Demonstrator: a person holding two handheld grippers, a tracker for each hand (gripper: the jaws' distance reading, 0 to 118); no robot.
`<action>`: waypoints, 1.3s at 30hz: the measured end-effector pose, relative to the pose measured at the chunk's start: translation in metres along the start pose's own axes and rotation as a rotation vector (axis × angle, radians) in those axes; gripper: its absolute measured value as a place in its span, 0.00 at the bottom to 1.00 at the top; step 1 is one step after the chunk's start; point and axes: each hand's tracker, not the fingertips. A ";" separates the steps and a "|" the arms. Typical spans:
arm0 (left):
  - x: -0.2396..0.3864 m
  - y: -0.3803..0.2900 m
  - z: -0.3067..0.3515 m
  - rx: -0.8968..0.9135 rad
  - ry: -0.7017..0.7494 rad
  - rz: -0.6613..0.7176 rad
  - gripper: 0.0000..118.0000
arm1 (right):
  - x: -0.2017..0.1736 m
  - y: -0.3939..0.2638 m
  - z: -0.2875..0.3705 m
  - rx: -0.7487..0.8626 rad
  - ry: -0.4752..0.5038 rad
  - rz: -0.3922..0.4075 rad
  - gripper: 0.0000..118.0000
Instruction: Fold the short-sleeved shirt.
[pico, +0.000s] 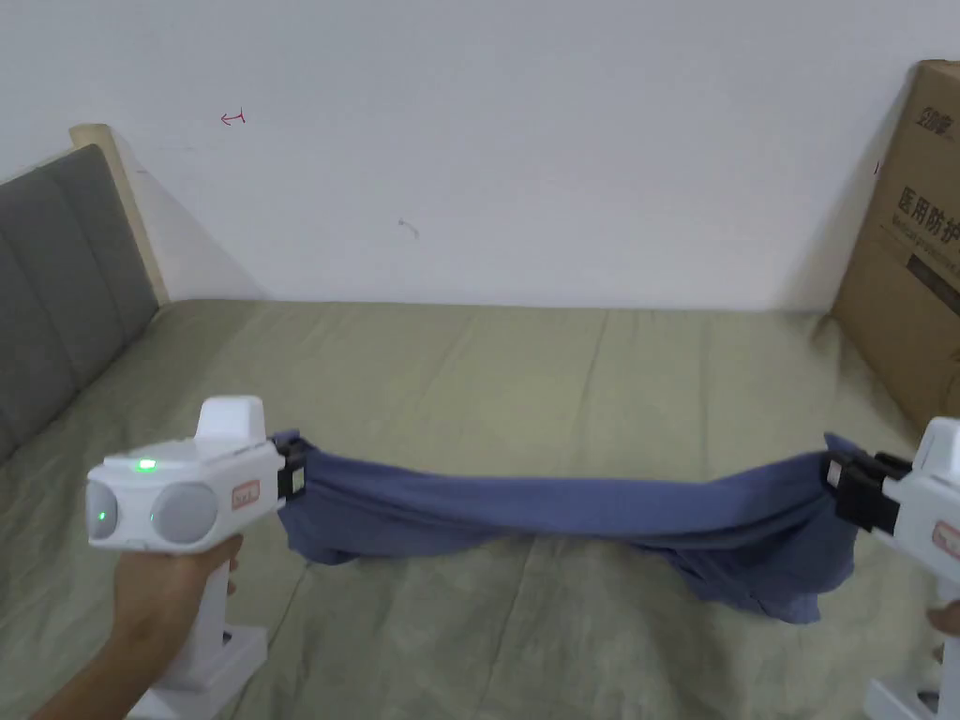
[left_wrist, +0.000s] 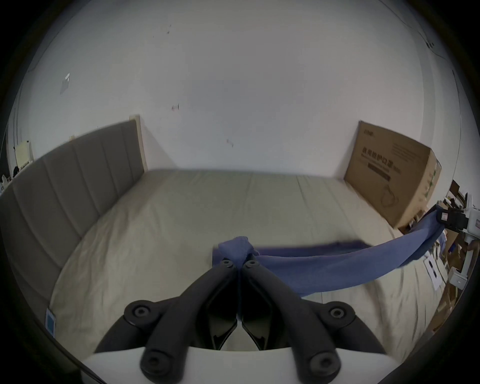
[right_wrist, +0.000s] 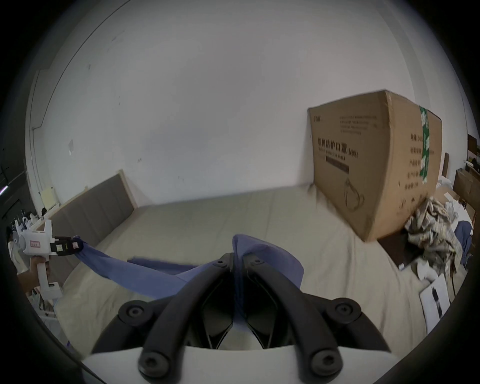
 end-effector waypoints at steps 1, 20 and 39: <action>-0.002 -0.014 0.006 -0.020 0.003 0.003 0.00 | 0.003 -0.012 0.009 -0.029 0.001 0.002 0.03; -0.037 -0.231 0.122 -0.252 0.074 0.114 0.00 | -0.011 -0.226 0.163 -0.290 -0.028 -0.154 0.03; -0.024 -0.227 0.154 -0.154 0.054 0.245 0.95 | -0.052 -0.201 0.178 -0.256 -0.147 -0.042 0.73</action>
